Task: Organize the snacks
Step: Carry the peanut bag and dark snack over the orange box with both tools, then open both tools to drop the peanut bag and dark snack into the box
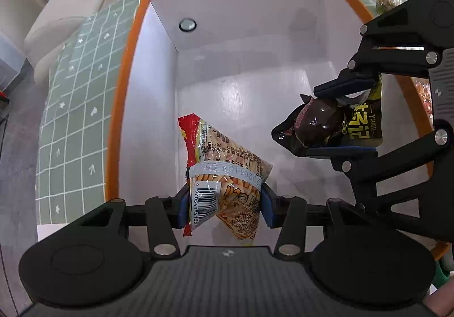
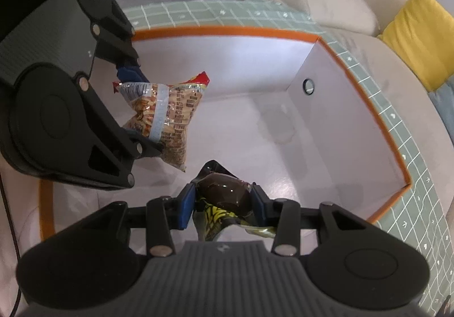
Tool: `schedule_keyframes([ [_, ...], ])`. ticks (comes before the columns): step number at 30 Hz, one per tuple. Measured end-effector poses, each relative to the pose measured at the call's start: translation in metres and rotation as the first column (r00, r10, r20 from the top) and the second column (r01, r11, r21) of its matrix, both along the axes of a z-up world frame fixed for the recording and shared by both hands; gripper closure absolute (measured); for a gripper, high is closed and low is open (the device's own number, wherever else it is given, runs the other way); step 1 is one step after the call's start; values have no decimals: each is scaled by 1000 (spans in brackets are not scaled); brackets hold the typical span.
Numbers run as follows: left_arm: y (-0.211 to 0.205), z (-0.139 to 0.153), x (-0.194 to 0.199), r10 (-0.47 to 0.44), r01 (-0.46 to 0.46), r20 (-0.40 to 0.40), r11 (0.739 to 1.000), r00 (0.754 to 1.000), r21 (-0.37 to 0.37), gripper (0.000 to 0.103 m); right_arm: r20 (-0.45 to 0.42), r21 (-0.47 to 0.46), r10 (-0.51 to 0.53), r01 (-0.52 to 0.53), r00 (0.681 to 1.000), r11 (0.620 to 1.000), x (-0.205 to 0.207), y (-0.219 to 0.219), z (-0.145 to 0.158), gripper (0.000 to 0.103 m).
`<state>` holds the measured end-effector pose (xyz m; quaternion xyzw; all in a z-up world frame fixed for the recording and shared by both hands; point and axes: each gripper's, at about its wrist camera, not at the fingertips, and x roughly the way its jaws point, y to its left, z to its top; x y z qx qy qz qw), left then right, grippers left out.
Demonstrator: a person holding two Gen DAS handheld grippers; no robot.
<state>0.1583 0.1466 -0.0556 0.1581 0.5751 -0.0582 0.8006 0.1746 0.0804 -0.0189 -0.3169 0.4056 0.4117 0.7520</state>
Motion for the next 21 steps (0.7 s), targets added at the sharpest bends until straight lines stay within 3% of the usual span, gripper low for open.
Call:
schedule_keyframes([
  [8, 5, -9, 5, 26, -26, -45, 1000, 999, 16, 47, -21, -42, 18, -19, 1000, 999, -4, 5, -12, 60],
  [21, 3, -6, -1, 27, -26, -30, 1000, 999, 13, 39, -20, -80, 10, -12, 1000, 997, 5, 11, -21, 57],
])
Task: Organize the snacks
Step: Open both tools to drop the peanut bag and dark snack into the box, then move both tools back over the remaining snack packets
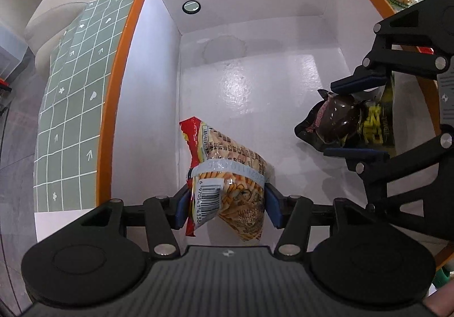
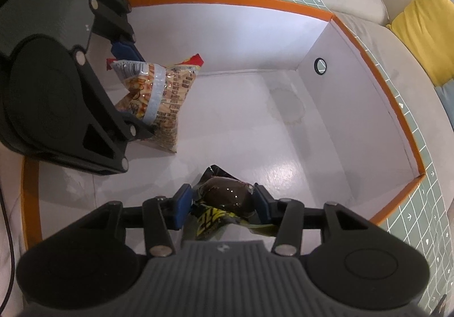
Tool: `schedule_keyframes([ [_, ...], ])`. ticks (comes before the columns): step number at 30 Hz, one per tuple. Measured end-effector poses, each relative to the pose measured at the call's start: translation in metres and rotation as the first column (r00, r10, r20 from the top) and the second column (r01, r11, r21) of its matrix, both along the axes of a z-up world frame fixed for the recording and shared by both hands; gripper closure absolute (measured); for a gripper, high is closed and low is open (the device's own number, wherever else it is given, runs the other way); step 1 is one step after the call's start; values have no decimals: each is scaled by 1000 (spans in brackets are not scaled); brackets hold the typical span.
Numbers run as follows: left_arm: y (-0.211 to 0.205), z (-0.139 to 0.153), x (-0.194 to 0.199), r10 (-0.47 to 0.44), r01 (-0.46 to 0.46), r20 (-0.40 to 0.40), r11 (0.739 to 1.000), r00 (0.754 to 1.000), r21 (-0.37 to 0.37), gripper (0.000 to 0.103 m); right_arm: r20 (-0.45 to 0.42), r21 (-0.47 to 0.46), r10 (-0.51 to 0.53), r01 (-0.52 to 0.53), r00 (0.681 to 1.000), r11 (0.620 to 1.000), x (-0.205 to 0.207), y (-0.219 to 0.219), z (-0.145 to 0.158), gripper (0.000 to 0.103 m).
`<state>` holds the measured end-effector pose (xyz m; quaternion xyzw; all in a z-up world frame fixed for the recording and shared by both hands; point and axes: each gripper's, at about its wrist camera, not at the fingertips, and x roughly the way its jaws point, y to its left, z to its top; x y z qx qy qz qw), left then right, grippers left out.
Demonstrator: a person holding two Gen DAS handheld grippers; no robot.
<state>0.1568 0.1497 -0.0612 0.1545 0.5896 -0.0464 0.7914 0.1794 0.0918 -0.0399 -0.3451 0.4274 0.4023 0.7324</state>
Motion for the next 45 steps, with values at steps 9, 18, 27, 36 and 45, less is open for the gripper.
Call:
schedule_keyframes([
  [9, -2, 15, -12, -24, 25, 56, 999, 998, -20, 24, 31, 26, -24, 23, 999, 999, 1, -4, 16, 47],
  [18, -8, 48, -26, 6, 7, 154, 996, 988, -84, 23, 41, 89, -124, 119, 991, 989, 0, -29, 44, 34],
  [27, -27, 79, -45, 55, -17, 289, 991, 956, -135, 23, 52, 256, -272, 250, 961, 934, -20, -79, 90, 30],
  [36, -64, 99, -68, 66, 37, 396, 968, 916, -247, 23, 52, 377, -455, 404, 889, 833, -50, -148, 106, 21],
  [45, -119, 91, -80, -11, 143, 425, 949, 905, -280, 24, 64, 377, -616, 553, 785, 743, -76, -218, 88, 10],
])
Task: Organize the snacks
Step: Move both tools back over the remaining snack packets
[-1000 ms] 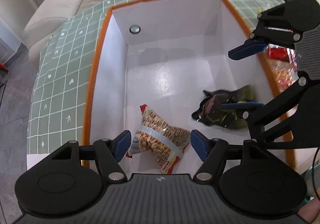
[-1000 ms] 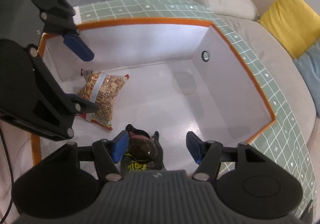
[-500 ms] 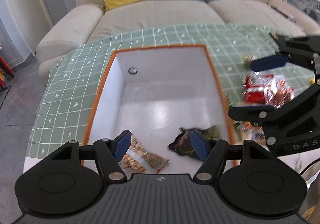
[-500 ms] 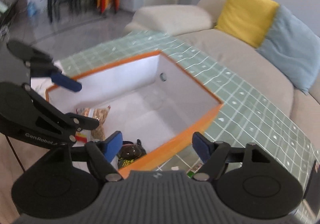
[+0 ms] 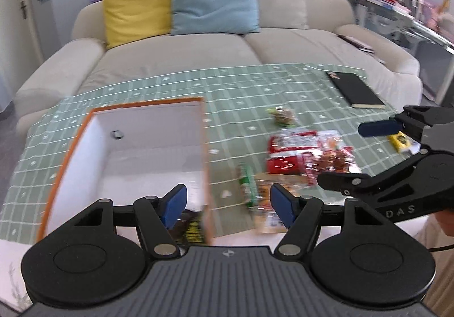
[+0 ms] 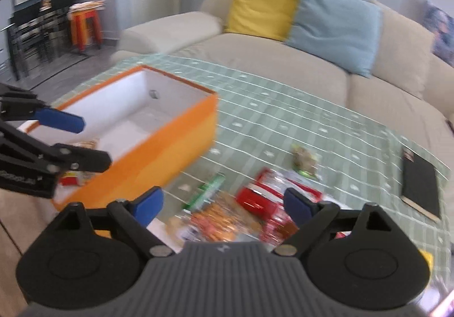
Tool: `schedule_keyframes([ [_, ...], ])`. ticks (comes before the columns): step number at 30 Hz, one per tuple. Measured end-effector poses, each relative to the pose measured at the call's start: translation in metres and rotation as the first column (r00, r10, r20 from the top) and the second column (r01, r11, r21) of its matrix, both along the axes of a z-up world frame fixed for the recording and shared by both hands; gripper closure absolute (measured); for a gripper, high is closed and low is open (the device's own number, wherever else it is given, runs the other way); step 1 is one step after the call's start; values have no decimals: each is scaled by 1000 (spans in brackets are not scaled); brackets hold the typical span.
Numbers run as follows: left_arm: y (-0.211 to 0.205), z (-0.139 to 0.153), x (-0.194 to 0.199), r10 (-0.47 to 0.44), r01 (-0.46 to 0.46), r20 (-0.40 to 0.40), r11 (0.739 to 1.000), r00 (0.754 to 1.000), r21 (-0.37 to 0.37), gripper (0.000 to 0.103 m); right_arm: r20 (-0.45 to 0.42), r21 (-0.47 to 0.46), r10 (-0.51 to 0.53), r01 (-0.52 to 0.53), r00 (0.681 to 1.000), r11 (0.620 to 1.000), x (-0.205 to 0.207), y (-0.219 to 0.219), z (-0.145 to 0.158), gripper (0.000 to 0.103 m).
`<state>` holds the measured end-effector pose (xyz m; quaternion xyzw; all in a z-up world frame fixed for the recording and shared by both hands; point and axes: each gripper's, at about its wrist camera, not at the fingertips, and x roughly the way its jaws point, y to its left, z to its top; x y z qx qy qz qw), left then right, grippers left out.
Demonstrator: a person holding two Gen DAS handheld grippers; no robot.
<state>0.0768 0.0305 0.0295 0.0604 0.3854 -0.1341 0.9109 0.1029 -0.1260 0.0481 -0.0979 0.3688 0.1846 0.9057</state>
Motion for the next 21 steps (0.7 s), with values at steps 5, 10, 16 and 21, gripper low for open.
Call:
schedule_keyframes([
  [5, -31, -11, 1, -64, 64, -22, 998, 998, -3, 24, 8, -24, -54, 54, 999, 998, -8, -35, -12, 10],
  [10, -58, -25, 5, -112, 112, -37, 994, 993, 7, 24, -22, -19, -119, 119, 993, 993, -10, -66, -31, 10],
  [16, -74, -48, 14, -132, 132, -53, 991, 990, 1, 24, -92, -17, -165, 164, 982, 986, 0, -87, -54, 11],
  [21, -75, -67, 24, -101, 102, -91, 995, 991, 9, 24, -143, 17, -183, 187, 973, 982, 12, -94, -62, 12],
])
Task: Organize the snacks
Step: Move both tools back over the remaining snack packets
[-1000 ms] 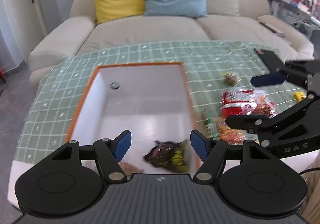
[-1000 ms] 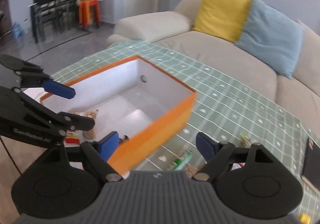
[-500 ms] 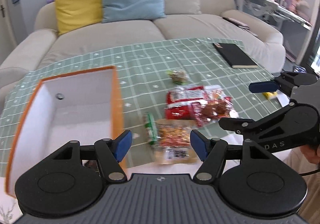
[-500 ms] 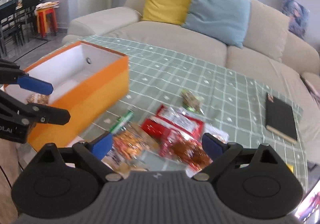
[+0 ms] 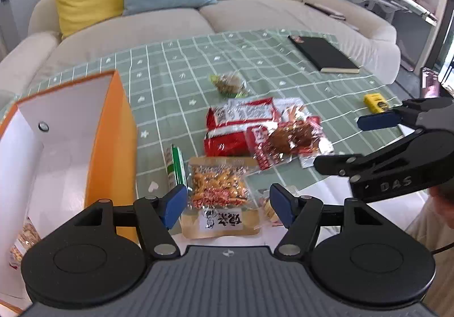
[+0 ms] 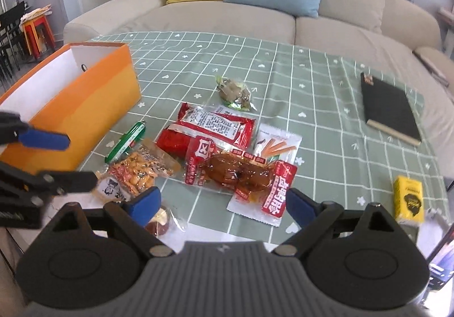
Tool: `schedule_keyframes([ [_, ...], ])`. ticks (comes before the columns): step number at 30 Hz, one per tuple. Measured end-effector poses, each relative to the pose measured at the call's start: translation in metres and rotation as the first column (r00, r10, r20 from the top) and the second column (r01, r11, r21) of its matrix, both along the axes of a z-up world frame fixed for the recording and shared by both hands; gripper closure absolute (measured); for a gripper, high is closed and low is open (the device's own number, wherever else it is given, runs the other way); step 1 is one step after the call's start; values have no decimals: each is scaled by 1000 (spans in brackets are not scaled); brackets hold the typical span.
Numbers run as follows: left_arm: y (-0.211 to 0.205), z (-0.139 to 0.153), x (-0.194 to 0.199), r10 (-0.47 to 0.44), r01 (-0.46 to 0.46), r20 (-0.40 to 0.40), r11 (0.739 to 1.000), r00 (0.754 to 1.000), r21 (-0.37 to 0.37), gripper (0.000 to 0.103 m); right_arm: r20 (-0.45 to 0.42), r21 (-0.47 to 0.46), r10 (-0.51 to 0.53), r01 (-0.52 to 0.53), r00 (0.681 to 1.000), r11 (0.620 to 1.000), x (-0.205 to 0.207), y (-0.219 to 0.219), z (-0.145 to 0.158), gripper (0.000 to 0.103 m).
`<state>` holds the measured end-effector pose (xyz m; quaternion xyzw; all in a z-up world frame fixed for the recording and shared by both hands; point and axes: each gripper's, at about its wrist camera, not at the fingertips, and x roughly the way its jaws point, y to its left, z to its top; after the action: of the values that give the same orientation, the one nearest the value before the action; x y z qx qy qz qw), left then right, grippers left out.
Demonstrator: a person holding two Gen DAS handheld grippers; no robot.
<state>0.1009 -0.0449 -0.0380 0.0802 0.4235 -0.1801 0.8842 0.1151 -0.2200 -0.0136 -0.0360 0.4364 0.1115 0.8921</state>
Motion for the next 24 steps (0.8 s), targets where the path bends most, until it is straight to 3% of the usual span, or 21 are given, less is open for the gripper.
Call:
schedule_keyframes([
  [7, -3, -7, 18, -12, 12, -26, 1000, 1000, 21, 24, -44, 2, 50, -50, 998, 999, 19, 3, -5, 18],
  [12, -14, -19, 38, -9, 23, -126, 994, 992, 109, 24, -68, -74, 153, -158, 986, 985, 41, 6, -14, 20],
  [18, -21, -35, 57, 36, -5, -198, 988, 980, 155, 21, -101, -188, 288, -302, 952, 935, 56, 13, -36, 21],
  [24, -23, -42, 69, 69, -46, -268, 995, 961, 92, 19, -84, -287, 398, -405, 913, 868, 61, 20, -49, 21],
])
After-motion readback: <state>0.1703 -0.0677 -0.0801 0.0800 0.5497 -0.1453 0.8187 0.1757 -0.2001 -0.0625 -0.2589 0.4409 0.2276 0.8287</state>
